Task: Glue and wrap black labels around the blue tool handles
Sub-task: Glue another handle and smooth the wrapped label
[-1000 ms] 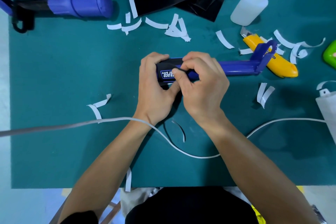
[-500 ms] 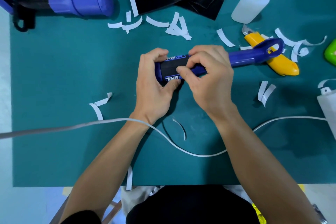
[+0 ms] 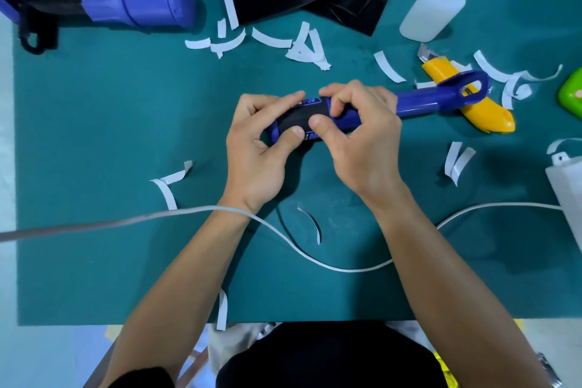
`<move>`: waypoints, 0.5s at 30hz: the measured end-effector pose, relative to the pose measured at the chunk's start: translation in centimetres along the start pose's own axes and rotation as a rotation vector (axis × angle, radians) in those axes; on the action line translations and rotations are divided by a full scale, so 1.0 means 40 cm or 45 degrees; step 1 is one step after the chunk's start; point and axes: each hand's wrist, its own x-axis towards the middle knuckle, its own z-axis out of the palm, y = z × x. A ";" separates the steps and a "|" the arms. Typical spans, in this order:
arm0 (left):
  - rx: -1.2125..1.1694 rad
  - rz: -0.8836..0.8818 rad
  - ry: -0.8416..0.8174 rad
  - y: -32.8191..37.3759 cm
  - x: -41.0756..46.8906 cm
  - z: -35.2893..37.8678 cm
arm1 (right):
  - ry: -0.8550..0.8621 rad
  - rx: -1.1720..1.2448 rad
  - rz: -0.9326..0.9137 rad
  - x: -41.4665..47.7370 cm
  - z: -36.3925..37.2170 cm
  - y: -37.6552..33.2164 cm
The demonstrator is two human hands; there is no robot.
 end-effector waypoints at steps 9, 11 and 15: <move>-0.184 -0.043 0.037 0.005 -0.006 0.007 | -0.167 -0.033 0.070 0.015 -0.036 -0.015; -0.173 -0.018 0.043 0.004 -0.005 0.009 | -0.224 -0.037 0.069 0.023 -0.048 -0.017; -0.154 -0.017 0.051 -0.002 -0.007 0.014 | -0.343 0.049 0.121 0.032 -0.073 -0.005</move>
